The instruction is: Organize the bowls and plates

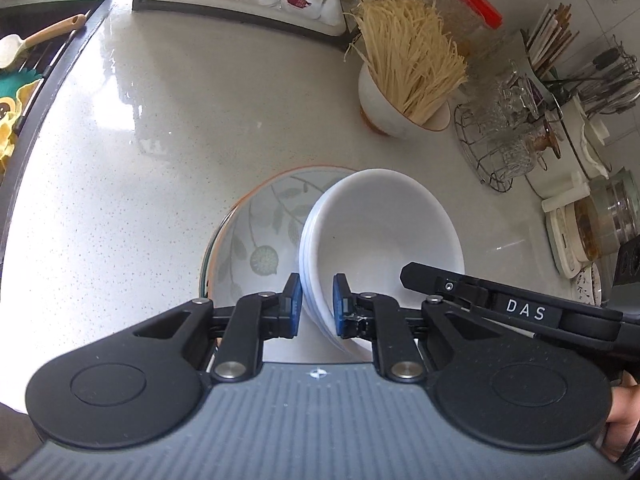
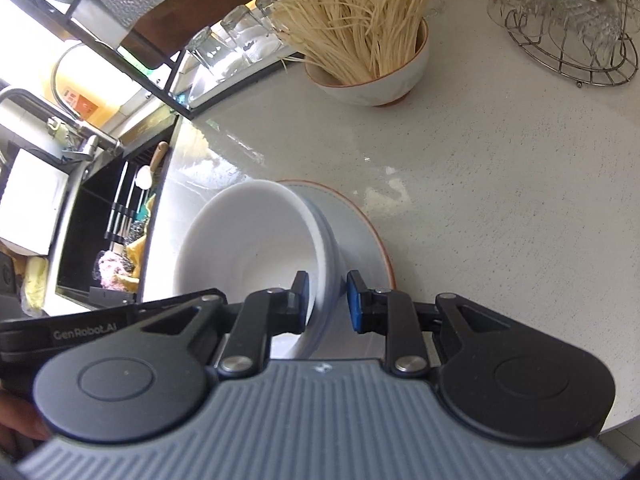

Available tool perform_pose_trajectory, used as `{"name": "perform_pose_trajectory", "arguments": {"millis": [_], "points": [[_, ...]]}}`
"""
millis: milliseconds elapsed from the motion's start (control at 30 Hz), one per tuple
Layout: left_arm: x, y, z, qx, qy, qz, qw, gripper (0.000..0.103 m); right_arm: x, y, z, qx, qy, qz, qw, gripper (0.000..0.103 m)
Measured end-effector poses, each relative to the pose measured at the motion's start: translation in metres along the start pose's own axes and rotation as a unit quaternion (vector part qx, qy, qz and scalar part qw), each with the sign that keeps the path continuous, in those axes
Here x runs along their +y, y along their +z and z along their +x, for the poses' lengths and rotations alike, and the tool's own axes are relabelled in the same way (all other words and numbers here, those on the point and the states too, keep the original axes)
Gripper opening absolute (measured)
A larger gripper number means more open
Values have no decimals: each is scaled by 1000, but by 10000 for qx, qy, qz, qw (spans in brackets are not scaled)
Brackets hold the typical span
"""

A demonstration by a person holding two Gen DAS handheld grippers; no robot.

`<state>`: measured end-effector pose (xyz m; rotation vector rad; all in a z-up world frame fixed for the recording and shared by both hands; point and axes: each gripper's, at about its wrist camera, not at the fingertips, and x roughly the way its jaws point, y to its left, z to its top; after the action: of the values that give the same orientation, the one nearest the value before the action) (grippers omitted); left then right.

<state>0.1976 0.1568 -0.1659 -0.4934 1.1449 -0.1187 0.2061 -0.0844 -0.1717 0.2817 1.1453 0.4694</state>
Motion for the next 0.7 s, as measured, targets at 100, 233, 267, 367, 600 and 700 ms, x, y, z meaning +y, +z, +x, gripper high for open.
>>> {"name": "perform_pose_trajectory", "arguments": {"millis": [100,233,267,367,600,700], "points": [[-2,1,2,45,-58,77,9999,23,-1,0,0,-28,-98,-31,9999,24],[-3,2,4,107,27,164,9998,37,-3,0,4,31,18,86,10000,24],[-3,3,4,144,57,219,9996,42,-3,-1,4,34,55,73,10000,25],[-11,2,2,35,266,668,9974,55,0,-1,3,12,123,-18,9999,30],[-12,5,-12,-142,164,733,9971,56,6,2,-14,-223,147,-94,9996,42],[-11,7,-27,-314,61,717,9969,56,9,4,-25,-373,156,-122,9991,42]]}}
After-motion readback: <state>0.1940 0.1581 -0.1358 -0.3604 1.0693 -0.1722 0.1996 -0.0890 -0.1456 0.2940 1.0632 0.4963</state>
